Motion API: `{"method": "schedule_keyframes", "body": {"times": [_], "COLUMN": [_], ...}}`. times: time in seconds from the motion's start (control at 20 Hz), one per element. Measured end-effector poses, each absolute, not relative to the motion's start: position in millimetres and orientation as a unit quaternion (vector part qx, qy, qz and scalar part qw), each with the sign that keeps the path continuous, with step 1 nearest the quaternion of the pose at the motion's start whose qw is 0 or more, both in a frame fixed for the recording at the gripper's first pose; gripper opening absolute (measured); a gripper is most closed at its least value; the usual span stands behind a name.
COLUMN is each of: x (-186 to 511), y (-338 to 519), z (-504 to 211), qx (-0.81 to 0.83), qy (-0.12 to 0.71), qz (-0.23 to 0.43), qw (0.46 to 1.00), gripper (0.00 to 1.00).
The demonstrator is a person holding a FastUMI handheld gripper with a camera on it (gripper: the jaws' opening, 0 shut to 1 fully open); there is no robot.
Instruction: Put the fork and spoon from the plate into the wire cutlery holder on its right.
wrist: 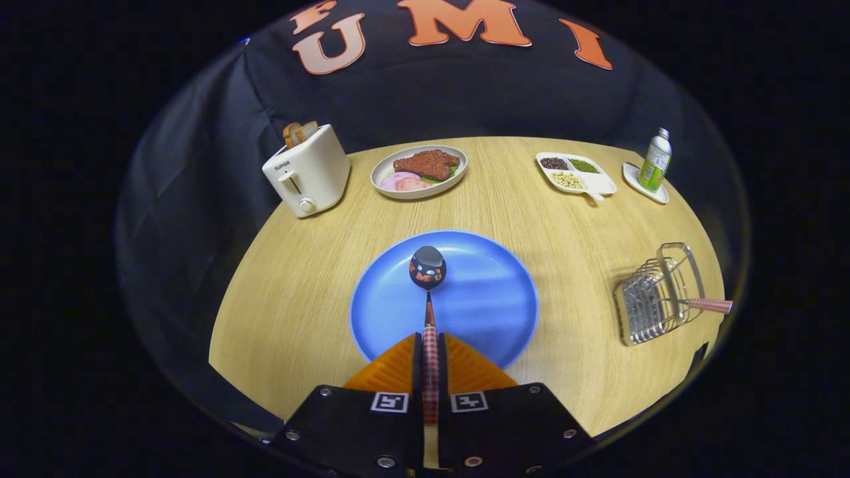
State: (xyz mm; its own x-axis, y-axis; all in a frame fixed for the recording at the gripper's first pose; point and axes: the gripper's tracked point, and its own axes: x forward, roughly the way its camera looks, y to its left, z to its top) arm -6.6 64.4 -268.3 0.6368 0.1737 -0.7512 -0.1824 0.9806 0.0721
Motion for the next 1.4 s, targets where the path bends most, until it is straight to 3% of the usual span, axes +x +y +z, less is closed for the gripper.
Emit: {"method": "schedule_keyframes", "body": {"times": [0.7, 1.4], "x": [-24, -10], "y": [-85, -187], "z": [-171, -181], "qx": [-0.055, -0.115], "qy": [0.492, 0.610], "qz": [0.090, 0.070], "qw": [0.864, 0.781], "gripper": [0.09, 0.09]}}
